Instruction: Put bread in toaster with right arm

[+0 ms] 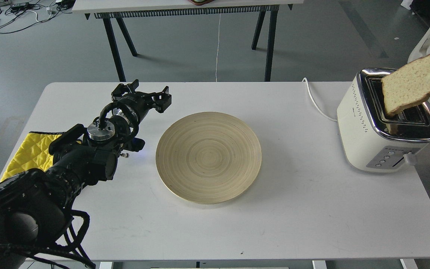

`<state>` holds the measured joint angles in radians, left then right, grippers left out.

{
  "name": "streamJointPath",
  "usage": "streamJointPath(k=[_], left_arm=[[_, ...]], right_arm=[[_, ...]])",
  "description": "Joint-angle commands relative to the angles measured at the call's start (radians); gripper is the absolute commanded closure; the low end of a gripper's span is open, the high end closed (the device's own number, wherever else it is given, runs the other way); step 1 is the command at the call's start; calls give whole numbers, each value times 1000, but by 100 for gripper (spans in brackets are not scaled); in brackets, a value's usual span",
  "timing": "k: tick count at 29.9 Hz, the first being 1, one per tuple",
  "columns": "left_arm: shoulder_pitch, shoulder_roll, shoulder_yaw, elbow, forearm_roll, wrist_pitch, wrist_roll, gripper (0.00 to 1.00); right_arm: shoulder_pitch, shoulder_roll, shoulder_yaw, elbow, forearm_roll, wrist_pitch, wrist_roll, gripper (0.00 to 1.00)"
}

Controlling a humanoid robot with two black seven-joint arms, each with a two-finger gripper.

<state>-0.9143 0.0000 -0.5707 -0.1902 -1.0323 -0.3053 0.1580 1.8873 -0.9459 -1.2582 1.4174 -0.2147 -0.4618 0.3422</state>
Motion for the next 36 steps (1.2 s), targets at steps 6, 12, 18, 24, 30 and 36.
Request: streamJointPath(k=[6,12,18,24,30,36], left_arm=[[0,0,0,0,0,0,0,0],[0,0,0,0,0,0,0,0],[0,0,0,0,0,0,0,0],[0,0,0,0,0,0,0,0],[0,0,0,0,0,0,0,0],[0,0,0,0,0,0,0,0]], right_arm=[[-51,21,8,0,0,-1,1,100],[-106,22,69,-2,0,-1,1,99],[-166,35,125,-3,3,-3,1,79],[-185,35,157,-2,12,-3,1,50],[-174,24,256,12,18,-3,1,29],[-177,18,462,14,84,8,0,3]])
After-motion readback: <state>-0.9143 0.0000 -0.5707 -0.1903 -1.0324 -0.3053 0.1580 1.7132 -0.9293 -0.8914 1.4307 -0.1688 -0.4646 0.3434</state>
